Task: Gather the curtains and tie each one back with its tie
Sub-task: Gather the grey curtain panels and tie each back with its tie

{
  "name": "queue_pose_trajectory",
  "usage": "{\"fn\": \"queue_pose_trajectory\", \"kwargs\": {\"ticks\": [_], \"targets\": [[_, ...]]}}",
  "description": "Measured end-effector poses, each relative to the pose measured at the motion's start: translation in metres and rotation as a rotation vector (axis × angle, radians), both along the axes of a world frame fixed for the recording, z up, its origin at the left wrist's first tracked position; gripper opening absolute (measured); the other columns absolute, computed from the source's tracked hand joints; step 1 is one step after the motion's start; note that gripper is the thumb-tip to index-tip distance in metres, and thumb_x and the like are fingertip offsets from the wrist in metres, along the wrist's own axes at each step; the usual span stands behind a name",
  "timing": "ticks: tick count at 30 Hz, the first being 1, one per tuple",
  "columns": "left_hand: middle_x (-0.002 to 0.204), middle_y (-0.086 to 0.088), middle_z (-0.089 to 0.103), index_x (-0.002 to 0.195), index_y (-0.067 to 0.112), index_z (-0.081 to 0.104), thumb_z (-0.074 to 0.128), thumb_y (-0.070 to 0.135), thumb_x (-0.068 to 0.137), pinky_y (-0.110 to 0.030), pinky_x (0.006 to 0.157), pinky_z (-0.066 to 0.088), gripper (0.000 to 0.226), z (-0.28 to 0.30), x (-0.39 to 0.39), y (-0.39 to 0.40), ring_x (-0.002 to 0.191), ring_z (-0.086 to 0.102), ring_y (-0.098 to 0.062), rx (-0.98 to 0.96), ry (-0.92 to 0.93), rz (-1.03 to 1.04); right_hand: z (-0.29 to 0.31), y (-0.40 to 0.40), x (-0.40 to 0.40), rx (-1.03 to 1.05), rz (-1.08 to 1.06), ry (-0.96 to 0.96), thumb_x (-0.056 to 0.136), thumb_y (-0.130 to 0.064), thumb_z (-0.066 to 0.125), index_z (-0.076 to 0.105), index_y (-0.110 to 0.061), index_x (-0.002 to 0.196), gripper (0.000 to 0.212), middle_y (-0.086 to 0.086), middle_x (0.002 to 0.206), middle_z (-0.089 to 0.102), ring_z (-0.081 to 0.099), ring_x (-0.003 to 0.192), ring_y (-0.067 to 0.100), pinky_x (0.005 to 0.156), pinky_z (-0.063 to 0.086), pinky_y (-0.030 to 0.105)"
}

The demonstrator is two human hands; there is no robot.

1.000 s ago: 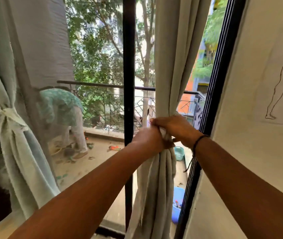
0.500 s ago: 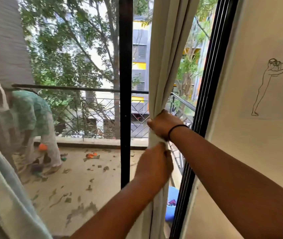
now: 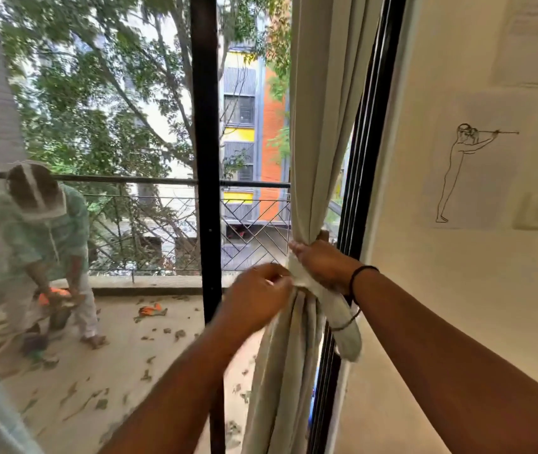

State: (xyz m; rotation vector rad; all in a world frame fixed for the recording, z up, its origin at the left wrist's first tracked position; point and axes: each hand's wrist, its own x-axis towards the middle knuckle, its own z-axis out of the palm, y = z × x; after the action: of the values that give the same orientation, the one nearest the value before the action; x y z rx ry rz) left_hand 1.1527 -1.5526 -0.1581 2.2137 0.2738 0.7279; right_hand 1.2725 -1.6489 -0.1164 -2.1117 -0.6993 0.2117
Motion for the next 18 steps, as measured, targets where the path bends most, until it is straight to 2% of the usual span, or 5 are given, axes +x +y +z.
{"fn": "queue_pose_trajectory", "kwargs": {"ticks": [4, 6, 11, 15, 18], "targets": [[0.155, -0.002, 0.026, 0.15, 0.03, -0.007, 0.078, 0.07, 0.04, -0.049, 0.113, 0.025, 0.144, -0.011, 0.021, 0.022, 0.141, 0.023, -0.027, 0.128, 0.36, 0.007, -0.003, -0.014, 0.003, 0.061, 0.143, -0.021, 0.097, -0.039, 0.046, 0.047, -0.009, 0.126, 0.042, 0.009, 0.116, 0.055, 0.054, 0.103, 0.02, 0.095, 0.047, 0.036], [0.157, -0.006, 0.021, 0.149, 0.026, -0.014, 0.077, 0.076, 0.031, -0.045, 0.114, 0.027, 0.157, -0.023, 0.038, 0.003, 0.141, 0.025, -0.028, 0.06, 0.355, -0.108, -0.007, -0.014, 0.002, 0.131, 0.196, 0.049, 0.091, -0.043, 0.053, 0.042, -0.009, 0.133, 0.055, 0.009, 0.116, 0.06, 0.059, 0.101, 0.022, 0.087, 0.051, 0.035], [0.103, -0.003, 0.071, 0.116, 0.013, 0.056, 0.091, 0.018, 0.053, -0.036, 0.078, 0.058, 0.073, -0.043, 0.071, -0.035, 0.097, 0.068, -0.02, -0.43, -0.097, -0.268, -0.017, -0.03, 0.014, 0.197, 0.197, 0.105, 0.083, -0.052, 0.06, 0.04, -0.013, 0.134, 0.067, 0.008, 0.117, 0.062, 0.061, 0.099, 0.02, 0.078, 0.051, 0.026], [0.105, -0.01, 0.071, 0.112, 0.009, 0.062, 0.067, 0.018, 0.068, -0.036, 0.087, 0.054, 0.045, -0.047, 0.08, -0.044, 0.1, 0.067, -0.024, -0.467, -0.165, -0.315, -0.039, -0.067, 0.009, -0.001, 0.181, -0.048, 0.046, -0.075, 0.067, 0.029, -0.019, 0.132, 0.109, -0.002, 0.117, 0.062, 0.062, 0.104, 0.017, 0.091, 0.051, 0.036], [0.073, 0.003, 0.072, 0.086, 0.007, 0.063, 0.072, 0.019, 0.05, -0.024, 0.064, 0.053, 0.039, -0.046, 0.083, -0.044, 0.07, 0.065, -0.007, -0.471, -0.166, -0.264, -0.048, -0.097, 0.011, -0.235, 0.227, -0.109, 0.054, -0.064, 0.078, 0.04, -0.024, 0.121, 0.087, -0.005, 0.107, 0.061, 0.062, 0.097, 0.015, 0.076, 0.047, 0.027]]}}
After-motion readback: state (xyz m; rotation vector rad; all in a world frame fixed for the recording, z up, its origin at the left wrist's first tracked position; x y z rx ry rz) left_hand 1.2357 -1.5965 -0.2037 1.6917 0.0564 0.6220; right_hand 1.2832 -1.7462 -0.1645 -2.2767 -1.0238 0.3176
